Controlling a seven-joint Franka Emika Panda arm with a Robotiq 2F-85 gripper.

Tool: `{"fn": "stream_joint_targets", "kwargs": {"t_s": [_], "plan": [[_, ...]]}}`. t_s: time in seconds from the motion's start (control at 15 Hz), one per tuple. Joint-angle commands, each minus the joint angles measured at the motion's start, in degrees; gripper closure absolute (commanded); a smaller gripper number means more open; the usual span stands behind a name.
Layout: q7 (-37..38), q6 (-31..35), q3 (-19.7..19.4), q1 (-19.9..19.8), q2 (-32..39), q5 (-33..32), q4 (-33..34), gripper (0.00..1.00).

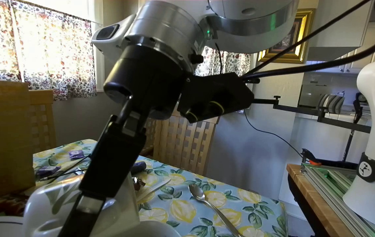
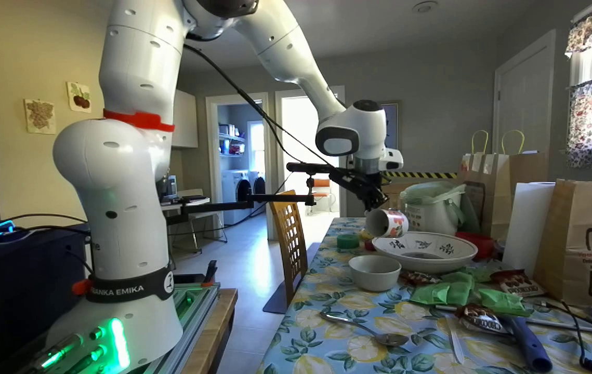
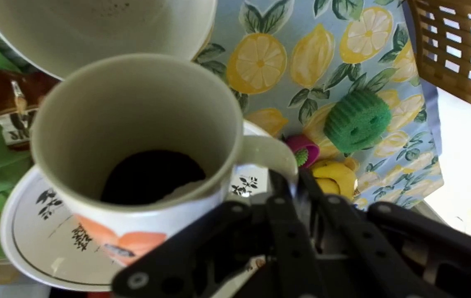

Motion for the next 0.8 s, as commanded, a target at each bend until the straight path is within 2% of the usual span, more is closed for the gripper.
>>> {"fn": "stream_joint_targets", "kwargs": {"t_s": [0.0,0.27,0.73], "plan": [[-11.1,2.34,2.54,-2.59,-0.55,9.34,0.37,0.97],[-21.24,1.64,4.01,-4.24,-1.94,21.11,-0.78,0.97],[-30.18,0.44,3.85,-4.42,-4.06,31.06,-2.73,0.97]]}}
